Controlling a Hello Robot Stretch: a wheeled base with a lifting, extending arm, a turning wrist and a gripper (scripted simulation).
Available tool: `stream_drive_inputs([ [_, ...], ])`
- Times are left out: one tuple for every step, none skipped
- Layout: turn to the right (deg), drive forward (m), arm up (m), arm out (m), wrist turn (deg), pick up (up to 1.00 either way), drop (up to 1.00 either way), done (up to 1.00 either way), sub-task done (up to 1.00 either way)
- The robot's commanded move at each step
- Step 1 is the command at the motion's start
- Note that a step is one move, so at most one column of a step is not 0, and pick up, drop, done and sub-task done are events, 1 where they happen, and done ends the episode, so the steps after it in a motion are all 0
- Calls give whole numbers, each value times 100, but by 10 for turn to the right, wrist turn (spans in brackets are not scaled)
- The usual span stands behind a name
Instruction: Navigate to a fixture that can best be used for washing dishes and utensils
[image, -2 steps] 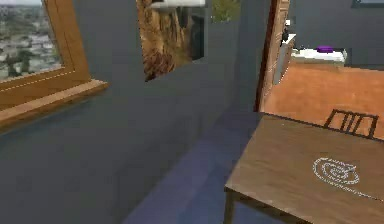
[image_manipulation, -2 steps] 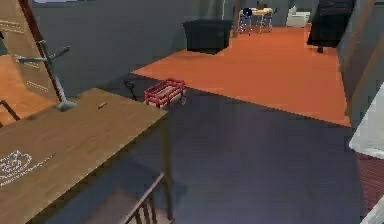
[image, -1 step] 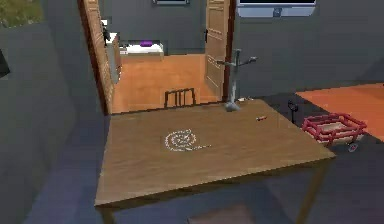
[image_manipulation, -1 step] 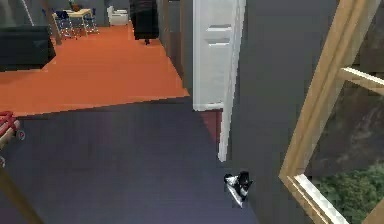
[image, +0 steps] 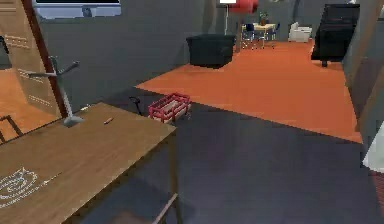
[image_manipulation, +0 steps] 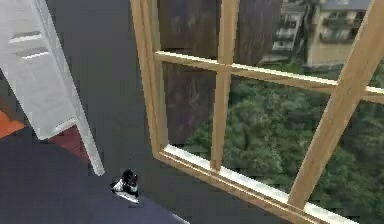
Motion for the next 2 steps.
stream_drive_inputs([
  [360, 0, 0, 0, 0, 0, 0, 0, 0],
  [0, 100, 0, 0, 0, 0, 0, 0, 0],
])
